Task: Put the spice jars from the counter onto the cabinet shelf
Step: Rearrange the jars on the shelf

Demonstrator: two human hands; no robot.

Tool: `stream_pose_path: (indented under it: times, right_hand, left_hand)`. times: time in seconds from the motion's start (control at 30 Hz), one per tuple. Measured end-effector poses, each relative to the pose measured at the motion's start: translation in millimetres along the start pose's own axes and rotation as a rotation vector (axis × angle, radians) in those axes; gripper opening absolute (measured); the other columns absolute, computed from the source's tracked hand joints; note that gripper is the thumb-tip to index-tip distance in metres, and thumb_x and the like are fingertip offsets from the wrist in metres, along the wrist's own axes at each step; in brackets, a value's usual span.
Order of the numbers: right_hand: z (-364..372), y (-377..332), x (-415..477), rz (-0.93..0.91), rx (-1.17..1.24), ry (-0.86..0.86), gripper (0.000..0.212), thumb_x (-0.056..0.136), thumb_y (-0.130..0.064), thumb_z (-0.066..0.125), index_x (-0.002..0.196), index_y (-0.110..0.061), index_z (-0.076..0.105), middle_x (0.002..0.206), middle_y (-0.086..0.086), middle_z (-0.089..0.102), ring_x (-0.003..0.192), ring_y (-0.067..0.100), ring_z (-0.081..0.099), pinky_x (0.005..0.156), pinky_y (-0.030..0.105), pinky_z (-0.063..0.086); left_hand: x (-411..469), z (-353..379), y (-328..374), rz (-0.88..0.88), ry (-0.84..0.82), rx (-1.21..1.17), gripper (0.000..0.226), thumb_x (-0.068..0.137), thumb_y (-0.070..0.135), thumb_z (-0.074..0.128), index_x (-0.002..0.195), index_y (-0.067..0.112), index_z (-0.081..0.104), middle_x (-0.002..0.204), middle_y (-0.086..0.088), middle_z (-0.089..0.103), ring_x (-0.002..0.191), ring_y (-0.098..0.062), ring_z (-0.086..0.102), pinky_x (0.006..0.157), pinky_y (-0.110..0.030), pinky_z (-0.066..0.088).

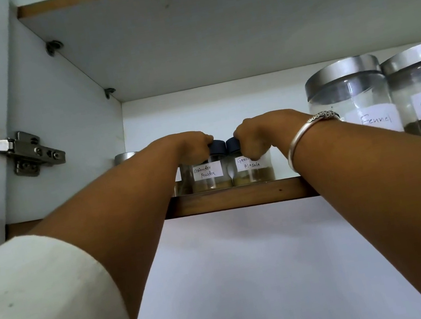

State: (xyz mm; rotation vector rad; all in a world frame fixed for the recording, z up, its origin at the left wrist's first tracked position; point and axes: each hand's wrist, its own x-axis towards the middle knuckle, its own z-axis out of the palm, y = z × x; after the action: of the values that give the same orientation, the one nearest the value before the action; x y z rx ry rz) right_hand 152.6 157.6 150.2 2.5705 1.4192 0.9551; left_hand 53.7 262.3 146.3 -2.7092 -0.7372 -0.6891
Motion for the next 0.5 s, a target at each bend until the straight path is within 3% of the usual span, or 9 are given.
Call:
stream_pose_path:
  times: [0.1, 0.2, 0.3, 0.5]
  right_hand:
    - [3.2, 0.1, -2.8, -0.016, 0.012, 0.035, 0.012, 0.075, -0.008, 0.041, 0.071, -0.015, 0.050, 0.074, 0.005, 0.052, 0.062, 0.021, 0.052, 0.059, 0.032, 0.043]
    - [5.1, 0.4, -4.2, -0.013, 0.022, 0.063, 0.018, 0.080, -0.010, 0.041, 0.091, -0.012, 0.055, 0.080, 0.003, 0.048, 0.074, 0.025, 0.056, 0.068, 0.035, 0.048]
    - [6.3, 0.5, -7.1, -0.013, 0.014, 0.085, 0.027, 0.082, -0.012, 0.042, 0.107, -0.011, 0.054, 0.094, 0.005, 0.046, 0.087, 0.030, 0.057, 0.077, 0.039, 0.050]
    - [6.2, -3.5, -8.7, -0.060, 0.047, 0.133, 0.042, 0.081, -0.014, 0.047, 0.123, -0.017, 0.046, 0.107, 0.009, 0.045, 0.093, 0.032, 0.054, 0.086, 0.048, 0.049]
  left_hand:
    - [-3.3, 6.1, 0.1, -0.014, 0.007, -0.032, 0.057, 0.091, 0.003, 0.035, 0.146, 0.012, 0.023, 0.152, -0.011, 0.027, 0.138, -0.028, 0.027, 0.109, -0.037, 0.024]
    - [-5.1, 7.0, -7.3, -0.017, 0.016, -0.060, 0.062, 0.092, 0.002, 0.034, 0.148, 0.014, 0.012, 0.156, -0.010, 0.014, 0.143, -0.026, 0.016, 0.113, -0.037, 0.016]
    - [-3.8, 5.8, -16.8, -0.087, 0.039, -0.079, 0.059, 0.092, 0.007, 0.037, 0.147, 0.013, 0.015, 0.153, -0.017, 0.022, 0.138, -0.031, 0.026, 0.108, -0.040, 0.025]
    - [-3.3, 3.7, -17.6, -0.154, 0.107, -0.091, 0.048, 0.093, 0.008, 0.036, 0.140, 0.006, 0.031, 0.144, -0.015, 0.038, 0.129, -0.030, 0.039, 0.096, -0.034, 0.034]
